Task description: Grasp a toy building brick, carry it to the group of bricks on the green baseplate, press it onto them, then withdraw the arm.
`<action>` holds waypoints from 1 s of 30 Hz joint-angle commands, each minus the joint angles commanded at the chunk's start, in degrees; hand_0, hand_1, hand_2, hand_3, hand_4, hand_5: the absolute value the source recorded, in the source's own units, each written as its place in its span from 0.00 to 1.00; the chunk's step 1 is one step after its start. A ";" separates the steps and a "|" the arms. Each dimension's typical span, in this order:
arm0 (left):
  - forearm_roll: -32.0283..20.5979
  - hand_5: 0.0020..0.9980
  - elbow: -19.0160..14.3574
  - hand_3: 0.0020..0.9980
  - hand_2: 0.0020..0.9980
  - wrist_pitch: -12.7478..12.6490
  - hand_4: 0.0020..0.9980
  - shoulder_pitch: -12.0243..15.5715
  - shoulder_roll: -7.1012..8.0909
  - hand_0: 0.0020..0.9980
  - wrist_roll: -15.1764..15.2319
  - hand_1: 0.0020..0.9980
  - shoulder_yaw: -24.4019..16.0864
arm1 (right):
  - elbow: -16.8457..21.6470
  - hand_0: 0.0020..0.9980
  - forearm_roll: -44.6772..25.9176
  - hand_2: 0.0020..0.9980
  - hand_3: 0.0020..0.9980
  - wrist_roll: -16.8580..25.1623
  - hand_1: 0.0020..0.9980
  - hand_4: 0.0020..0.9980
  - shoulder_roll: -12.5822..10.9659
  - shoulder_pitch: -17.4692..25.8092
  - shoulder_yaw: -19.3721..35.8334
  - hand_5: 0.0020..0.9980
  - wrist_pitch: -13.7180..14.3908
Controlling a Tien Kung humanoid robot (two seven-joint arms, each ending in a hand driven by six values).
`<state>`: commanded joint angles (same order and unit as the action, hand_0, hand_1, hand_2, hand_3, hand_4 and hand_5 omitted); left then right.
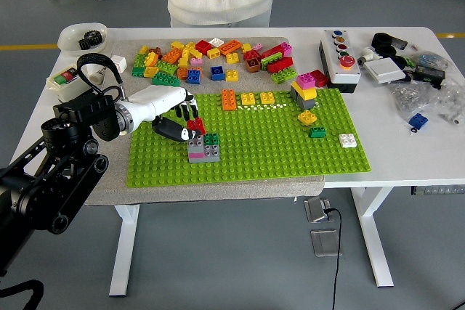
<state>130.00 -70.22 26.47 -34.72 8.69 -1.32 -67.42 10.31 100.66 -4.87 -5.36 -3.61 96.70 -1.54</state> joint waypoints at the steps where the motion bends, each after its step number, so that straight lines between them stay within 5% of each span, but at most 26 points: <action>1: 0.00 0.39 0.03 0.56 0.56 -0.08 0.64 0.04 0.02 0.64 0.05 0.58 0.03 | 0.00 0.75 -0.01 0.68 0.64 -0.02 0.64 0.86 -0.01 0.00 -0.01 0.57 -0.01; 30: 0.00 0.40 2.45 0.55 0.56 -2.64 0.65 -0.82 0.59 0.64 1.91 0.58 1.15 | 0.00 0.75 -0.30 0.68 0.64 -0.07 0.64 0.85 0.05 -0.18 -0.10 0.57 -0.02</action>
<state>130.00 -67.77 23.83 -35.55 9.28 0.59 -66.27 10.31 100.35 -4.94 -5.32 -3.79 96.60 -1.56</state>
